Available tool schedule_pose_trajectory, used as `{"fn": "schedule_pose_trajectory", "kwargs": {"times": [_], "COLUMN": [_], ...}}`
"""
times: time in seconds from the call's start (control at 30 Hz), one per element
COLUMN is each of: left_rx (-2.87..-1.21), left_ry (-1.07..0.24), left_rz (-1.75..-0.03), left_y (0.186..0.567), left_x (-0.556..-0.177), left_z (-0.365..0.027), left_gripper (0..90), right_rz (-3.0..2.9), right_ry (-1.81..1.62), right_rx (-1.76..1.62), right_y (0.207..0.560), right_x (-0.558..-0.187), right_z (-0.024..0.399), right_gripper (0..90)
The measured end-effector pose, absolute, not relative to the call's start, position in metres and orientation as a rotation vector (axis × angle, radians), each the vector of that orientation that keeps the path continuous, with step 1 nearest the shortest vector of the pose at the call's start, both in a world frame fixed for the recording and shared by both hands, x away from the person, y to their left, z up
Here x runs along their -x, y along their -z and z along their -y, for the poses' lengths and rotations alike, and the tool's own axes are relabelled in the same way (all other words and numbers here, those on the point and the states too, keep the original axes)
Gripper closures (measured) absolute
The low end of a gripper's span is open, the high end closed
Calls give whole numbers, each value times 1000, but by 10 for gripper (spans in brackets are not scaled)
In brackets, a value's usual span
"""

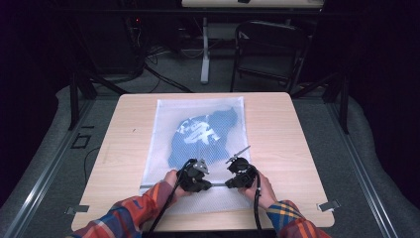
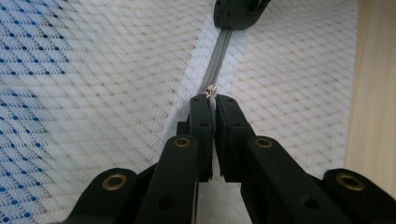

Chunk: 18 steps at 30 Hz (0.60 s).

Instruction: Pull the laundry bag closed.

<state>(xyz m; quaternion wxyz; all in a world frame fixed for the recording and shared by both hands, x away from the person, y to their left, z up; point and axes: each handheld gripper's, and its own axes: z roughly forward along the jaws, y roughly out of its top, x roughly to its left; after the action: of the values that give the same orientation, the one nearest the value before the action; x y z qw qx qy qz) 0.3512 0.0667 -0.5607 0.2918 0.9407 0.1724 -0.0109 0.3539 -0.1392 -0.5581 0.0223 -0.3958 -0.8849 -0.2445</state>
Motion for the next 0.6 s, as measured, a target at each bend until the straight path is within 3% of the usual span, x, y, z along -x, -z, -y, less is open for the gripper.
{"fn": "schedule_pose_trajectory", "kwargs": {"times": [0.6], "left_rx": [-2506], "left_ry": [50], "left_rz": [-497], "left_y": [559], "left_x": [-351], "left_z": [-84], "left_gripper": [864], "right_rz": [2743], "right_ry": [732], "right_rx": [1210], "right_y": [557], "right_x": [-355], "right_z": [140], "right_gripper": [900]}}
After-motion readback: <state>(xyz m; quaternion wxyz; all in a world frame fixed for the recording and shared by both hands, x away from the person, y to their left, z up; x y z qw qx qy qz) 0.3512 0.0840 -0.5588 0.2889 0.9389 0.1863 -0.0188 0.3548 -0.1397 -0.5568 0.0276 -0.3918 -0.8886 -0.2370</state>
